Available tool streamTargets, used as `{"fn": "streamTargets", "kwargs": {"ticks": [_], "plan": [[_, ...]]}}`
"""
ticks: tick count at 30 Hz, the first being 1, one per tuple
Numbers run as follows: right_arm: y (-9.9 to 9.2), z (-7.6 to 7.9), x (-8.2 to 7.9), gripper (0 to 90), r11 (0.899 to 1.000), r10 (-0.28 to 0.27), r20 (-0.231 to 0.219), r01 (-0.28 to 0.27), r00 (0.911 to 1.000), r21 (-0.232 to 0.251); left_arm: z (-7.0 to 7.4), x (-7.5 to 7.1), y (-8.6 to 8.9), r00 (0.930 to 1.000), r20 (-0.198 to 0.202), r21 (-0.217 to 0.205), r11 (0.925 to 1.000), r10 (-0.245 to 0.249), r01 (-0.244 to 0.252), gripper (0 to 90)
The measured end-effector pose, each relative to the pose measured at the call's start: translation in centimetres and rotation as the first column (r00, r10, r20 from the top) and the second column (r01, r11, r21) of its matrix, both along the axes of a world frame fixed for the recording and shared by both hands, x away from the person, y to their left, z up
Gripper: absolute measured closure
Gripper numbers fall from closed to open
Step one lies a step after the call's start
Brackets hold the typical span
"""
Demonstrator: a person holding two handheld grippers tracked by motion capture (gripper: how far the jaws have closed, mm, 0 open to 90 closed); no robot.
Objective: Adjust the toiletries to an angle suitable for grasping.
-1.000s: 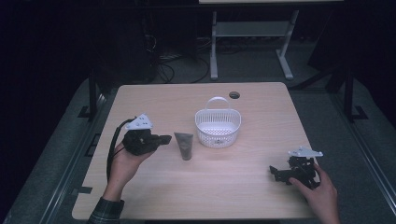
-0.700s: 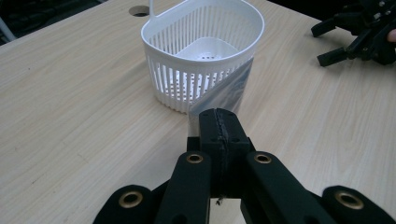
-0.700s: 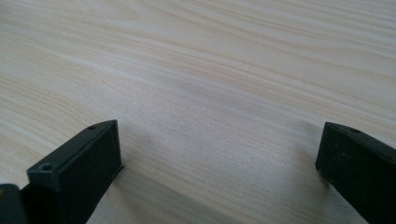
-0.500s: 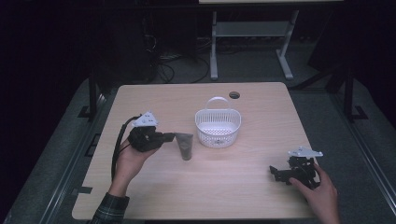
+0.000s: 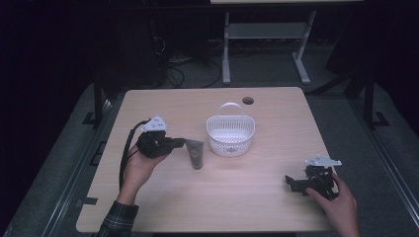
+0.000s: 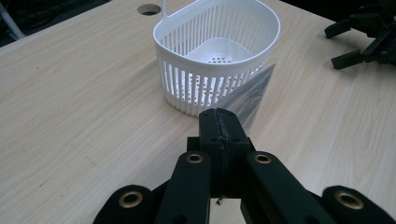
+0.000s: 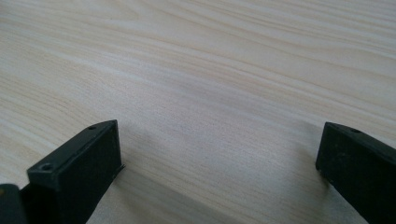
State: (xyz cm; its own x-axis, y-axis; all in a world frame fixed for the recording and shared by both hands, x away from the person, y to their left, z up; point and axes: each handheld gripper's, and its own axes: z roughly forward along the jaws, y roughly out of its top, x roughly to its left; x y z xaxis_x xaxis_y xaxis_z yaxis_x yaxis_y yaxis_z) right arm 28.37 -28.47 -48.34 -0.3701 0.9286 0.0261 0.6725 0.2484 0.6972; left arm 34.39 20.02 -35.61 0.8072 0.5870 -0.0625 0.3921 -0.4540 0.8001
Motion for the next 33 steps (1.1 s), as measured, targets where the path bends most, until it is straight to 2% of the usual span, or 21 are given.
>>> {"fn": "streamTargets", "kwargs": {"ticks": [20, 33], "plan": [[0.0, 0.0, 0.0, 0.0, 1.0, 0.0, -0.001, 0.0, 1.0, 0.001, -0.2, 1.3, -0.5, 0.9998, -0.012, 0.006, 0.9998, 0.017, -0.017, 89.6], [0.0, 0.0, 0.0, 0.0, 1.0, 0.0, 0.0, 0.0, 1.0, -0.001, -0.1, 1.7, -0.8, 0.9999, -0.005, 0.012, 0.9998, 0.016, -0.016, 89.6]]}}
